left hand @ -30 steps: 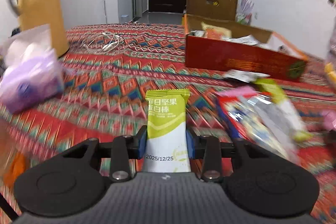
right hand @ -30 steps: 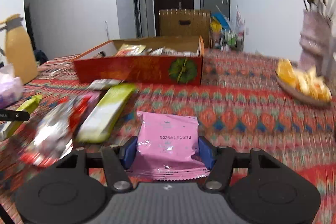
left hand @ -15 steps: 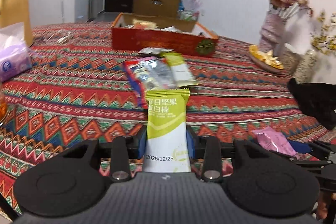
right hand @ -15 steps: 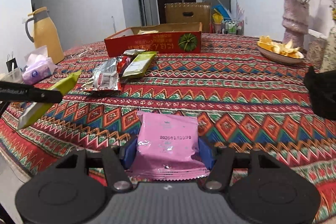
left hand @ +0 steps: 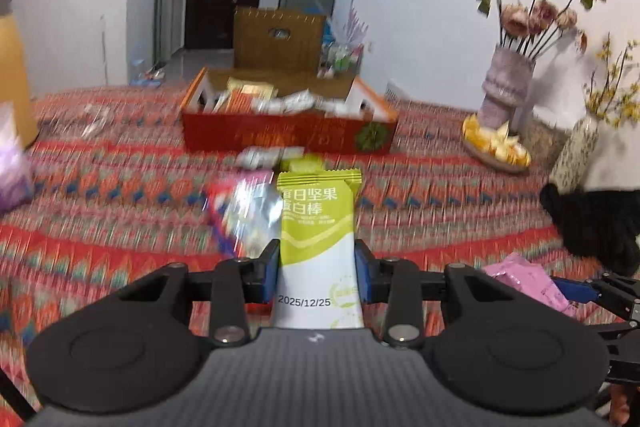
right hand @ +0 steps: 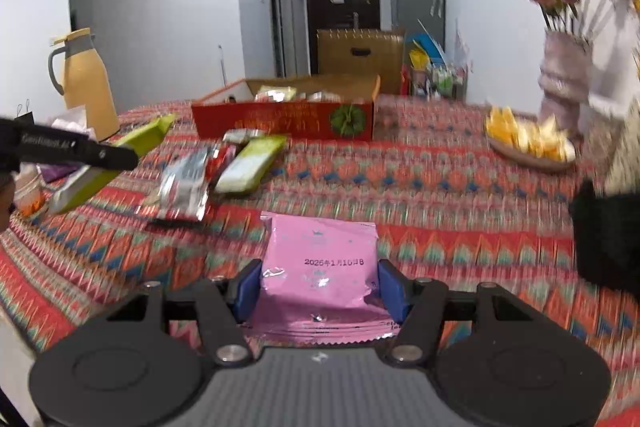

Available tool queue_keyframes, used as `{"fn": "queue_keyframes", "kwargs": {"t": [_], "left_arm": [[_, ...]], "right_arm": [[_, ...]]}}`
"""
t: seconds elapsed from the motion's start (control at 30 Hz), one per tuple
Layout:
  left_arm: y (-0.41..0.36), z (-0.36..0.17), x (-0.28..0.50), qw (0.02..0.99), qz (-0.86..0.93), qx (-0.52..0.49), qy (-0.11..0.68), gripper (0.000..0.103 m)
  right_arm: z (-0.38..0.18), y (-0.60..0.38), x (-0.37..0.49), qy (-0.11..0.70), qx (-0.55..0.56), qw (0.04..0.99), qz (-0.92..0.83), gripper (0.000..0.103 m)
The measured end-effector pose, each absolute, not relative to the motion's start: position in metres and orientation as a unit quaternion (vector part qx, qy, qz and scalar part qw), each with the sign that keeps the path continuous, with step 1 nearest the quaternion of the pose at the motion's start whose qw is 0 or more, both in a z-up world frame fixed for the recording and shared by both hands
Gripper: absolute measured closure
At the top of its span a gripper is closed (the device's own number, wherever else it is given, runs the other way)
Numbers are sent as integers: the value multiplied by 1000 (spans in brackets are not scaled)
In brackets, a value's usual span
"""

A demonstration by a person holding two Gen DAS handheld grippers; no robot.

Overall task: Organize snacks
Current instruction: 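Carry the green-and-white bar and pink sachet over the orange box, then lower both held snacks into the box and open both tools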

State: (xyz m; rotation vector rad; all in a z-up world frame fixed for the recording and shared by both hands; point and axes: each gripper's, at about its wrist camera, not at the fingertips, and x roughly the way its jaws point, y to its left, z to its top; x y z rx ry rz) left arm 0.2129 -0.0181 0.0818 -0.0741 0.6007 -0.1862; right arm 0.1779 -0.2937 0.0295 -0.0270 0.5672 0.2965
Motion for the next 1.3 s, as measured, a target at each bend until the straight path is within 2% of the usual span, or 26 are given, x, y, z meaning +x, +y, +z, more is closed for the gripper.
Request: {"fn": "queue_keyframes", "kwargs": {"t": [0.27, 0.6, 0.83, 1.07, 1.17, 1.23, 1.3], "left_arm": [[-33, 114, 318, 959, -104, -19, 263, 66], [-52, 117, 465, 958, -116, -18, 263, 65], [-65, 94, 558, 949, -106, -37, 294, 65], [-75, 49, 618, 929, -97, -47, 353, 65], [-73, 31, 628, 922, -89, -70, 370, 60], [-72, 24, 629, 919, -100, -75, 373, 51], [-71, 21, 626, 919, -106, -76, 371, 42]], "right_arm": [[72, -286, 281, 233, -62, 956, 166, 43], [94, -253, 426, 214, -62, 955, 197, 42], [65, -227, 548, 251, -65, 949, 177, 42], [30, -206, 608, 283, -97, 942, 152, 42], [17, -202, 616, 278, -108, 943, 150, 38], [13, -202, 615, 272, -99, 943, 166, 26], [15, -205, 611, 276, -106, 939, 174, 24]]}}
